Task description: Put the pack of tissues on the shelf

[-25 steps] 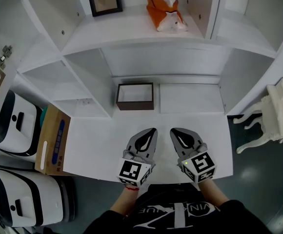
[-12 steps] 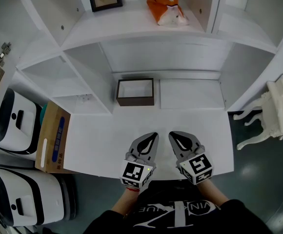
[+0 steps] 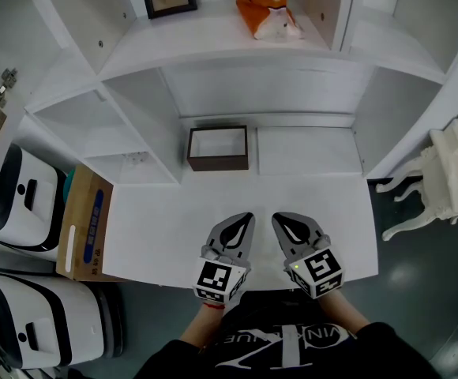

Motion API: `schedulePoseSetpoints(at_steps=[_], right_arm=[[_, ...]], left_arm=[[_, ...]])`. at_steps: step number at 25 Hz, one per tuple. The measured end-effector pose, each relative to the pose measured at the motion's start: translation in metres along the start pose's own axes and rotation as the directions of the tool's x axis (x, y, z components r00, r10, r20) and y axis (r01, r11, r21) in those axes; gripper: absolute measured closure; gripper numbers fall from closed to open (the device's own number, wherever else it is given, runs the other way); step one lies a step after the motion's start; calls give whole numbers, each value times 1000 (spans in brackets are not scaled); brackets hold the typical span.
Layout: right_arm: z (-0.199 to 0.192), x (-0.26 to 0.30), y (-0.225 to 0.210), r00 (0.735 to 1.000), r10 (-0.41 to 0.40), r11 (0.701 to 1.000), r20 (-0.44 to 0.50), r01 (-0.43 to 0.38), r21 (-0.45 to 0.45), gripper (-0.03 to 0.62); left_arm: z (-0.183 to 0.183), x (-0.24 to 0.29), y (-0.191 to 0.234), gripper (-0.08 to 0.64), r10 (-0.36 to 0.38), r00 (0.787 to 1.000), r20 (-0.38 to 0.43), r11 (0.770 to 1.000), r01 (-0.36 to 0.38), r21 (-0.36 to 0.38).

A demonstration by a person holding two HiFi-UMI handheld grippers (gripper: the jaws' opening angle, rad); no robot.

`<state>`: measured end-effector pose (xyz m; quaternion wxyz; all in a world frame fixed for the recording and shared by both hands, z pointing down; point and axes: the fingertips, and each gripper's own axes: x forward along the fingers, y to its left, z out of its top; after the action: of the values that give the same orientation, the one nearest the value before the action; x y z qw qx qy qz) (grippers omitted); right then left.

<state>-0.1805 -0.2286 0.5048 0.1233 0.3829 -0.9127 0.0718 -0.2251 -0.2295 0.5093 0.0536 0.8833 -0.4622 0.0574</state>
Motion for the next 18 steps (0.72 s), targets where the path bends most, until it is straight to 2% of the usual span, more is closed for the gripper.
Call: schedulePoseSetpoints(at_steps=[18], right_arm=[[-4, 9, 13, 999, 30, 1000, -12, -30, -3, 588]], left_arm=[[4, -12, 22, 554, 46, 999, -1, 999, -46, 5]])
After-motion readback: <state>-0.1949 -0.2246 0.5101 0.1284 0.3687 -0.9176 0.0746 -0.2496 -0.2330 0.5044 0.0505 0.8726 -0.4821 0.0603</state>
